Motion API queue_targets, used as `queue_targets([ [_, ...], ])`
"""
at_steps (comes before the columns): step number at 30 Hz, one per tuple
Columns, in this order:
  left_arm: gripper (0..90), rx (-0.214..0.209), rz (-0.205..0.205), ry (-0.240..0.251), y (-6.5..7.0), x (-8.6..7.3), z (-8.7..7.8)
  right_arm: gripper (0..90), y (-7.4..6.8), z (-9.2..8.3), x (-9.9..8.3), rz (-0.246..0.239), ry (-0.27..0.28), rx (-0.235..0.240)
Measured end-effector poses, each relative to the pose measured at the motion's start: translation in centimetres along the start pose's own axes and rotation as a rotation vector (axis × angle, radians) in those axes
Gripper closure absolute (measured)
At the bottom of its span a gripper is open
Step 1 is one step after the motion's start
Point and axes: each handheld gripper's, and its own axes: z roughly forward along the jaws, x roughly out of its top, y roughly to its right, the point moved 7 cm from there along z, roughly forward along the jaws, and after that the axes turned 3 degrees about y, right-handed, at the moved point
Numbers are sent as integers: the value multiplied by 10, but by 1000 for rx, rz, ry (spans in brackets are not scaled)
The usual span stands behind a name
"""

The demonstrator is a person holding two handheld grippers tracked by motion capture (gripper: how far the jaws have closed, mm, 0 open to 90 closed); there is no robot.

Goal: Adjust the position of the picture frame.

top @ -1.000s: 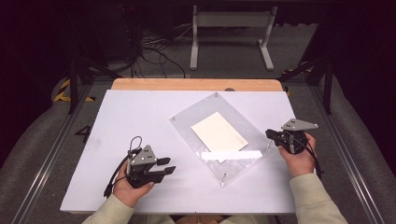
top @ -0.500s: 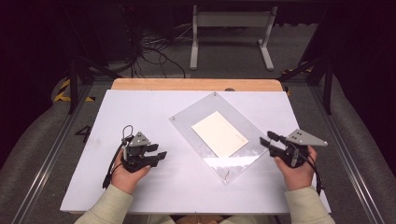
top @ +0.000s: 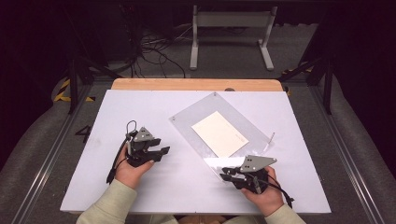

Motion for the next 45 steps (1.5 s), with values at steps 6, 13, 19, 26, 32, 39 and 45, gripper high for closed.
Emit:
queue_targets([
  [6, 533, -9, 27, 7, 3, 2, 2, 848, -4, -8, -1, -52, -28, -38],
  [13, 537, -3, 34, 22, 1, 8, 6, 846, -35, -28, -12, -110, -63, 79],
  [19, 604, -4, 63, 24, -3, 21, 25, 845, -40, -34, -16, -113, -59, 98],
  [26, 708, 59, 41, 56, -27, 33, 53, 844, -40, -34, -16, -107, -52, 100],
  [32, 732, 98, 5, 39, -47, 23, 65, 843, -41, -34, -16, -103, -50, 96],
  [39, 696, 86, 27, 28, -40, 21, 72, 845, -45, -37, -16, -111, -56, 90],
  [45, 827, 75, 48, 29, -36, 20, 76, 845, -47, -38, -18, -115, -54, 91],
])
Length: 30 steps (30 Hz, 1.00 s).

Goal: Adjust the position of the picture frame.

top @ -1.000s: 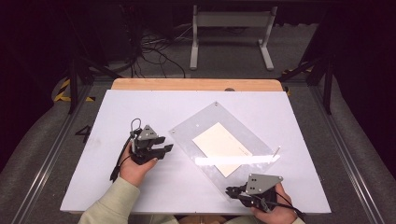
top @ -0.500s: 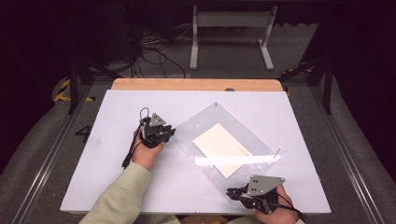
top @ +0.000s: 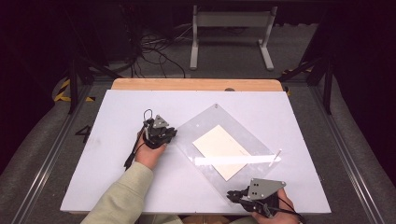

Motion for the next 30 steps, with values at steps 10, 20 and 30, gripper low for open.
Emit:
queue_targets([
  [10, 842, -13, 29, -34, 4, -1, -5, 848, 3, -7, 2, 22, -7, -18],
  [20, 842, -49, 61, -90, 15, -5, -14, 846, 43, -41, 0, 88, 1, -179],
  [30, 842, -92, 143, -121, 33, -3, -14, 849, 104, -61, -21, 224, 5, -394],
])
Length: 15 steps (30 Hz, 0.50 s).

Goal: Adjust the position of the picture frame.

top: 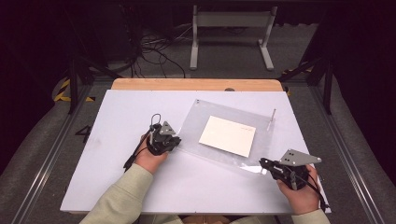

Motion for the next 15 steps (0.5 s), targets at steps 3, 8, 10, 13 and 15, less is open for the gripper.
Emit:
queue_targets([
  [3, 843, 0, 14, -6, 2, 0, 0, 849, 14, 10, -7, 46, -22, -42],
  [8, 843, 1, 25, -6, 3, 0, 0, 849, 22, 17, -13, 96, -9, -47],
  [10, 843, -12, 42, -19, 6, -1, -2, 850, 22, 17, -13, 91, -6, -56],
  [13, 844, -32, 74, -48, 11, -4, -8, 849, 22, 17, -13, 91, -4, -56],
  [15, 843, -66, 91, -77, 22, -9, -15, 849, 23, 16, -14, 92, -6, -55],
])
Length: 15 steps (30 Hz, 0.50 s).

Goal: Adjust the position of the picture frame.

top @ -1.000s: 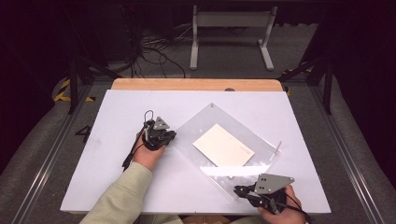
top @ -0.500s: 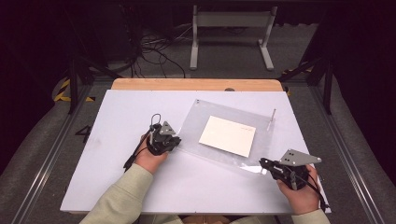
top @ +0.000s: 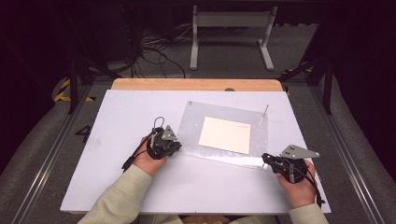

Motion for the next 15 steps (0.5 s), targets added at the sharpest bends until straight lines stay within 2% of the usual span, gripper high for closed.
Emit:
queue_targets([
  [2, 843, -32, 24, -11, 13, -5, -6, 849, 2, -2, -1, 3, 0, 2],
  [3, 842, -32, 24, -11, 13, -5, -6, 849, 3, -3, -2, 6, -1, 0],
  [4, 842, -66, 41, -20, 25, -10, -12, 849, 4, -4, -2, 8, -2, -2],
  [9, 842, -150, 85, -29, 55, -20, -23, 849, 6, -10, -5, 13, -8, 3],
  [15, 842, -213, 132, -30, 77, -28, -32, 849, 3, -16, -7, 7, -16, 8],
])
